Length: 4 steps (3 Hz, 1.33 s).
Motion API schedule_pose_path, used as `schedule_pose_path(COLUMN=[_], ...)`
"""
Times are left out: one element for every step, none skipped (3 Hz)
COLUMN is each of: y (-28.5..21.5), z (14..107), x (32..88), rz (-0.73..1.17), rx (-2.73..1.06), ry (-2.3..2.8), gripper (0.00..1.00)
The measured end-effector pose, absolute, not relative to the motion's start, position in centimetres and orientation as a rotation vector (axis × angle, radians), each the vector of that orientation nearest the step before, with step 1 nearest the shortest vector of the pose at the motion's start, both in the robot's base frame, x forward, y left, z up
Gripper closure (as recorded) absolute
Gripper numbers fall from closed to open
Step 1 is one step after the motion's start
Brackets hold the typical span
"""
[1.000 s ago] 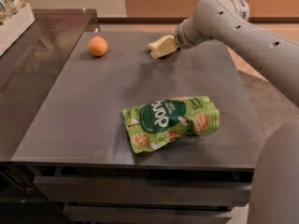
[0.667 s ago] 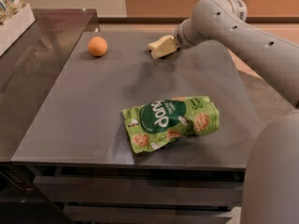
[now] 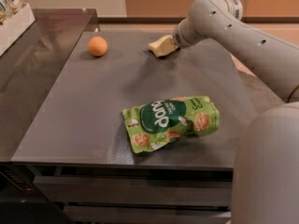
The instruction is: Move sponge near green rice chip bag
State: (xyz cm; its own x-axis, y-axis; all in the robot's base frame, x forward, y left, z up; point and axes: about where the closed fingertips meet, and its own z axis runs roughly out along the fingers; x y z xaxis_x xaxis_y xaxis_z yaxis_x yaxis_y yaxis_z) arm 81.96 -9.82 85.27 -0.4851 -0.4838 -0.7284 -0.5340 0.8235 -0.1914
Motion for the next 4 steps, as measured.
schedule_pose_path(y=[-9.8, -9.9, -9.7, -9.4], z=[85.3, 85.7, 86.9, 88.7], x=[82.0, 81.8, 80.6, 78.6], rz=[0.074, 0.077, 0.09, 0.109], rx=[-0.743, -0.738, -0.739, -0.751], ry=[2.175, 2.18, 2.174, 2.159], gripper=[0.42, 0.65, 0.88, 1.0])
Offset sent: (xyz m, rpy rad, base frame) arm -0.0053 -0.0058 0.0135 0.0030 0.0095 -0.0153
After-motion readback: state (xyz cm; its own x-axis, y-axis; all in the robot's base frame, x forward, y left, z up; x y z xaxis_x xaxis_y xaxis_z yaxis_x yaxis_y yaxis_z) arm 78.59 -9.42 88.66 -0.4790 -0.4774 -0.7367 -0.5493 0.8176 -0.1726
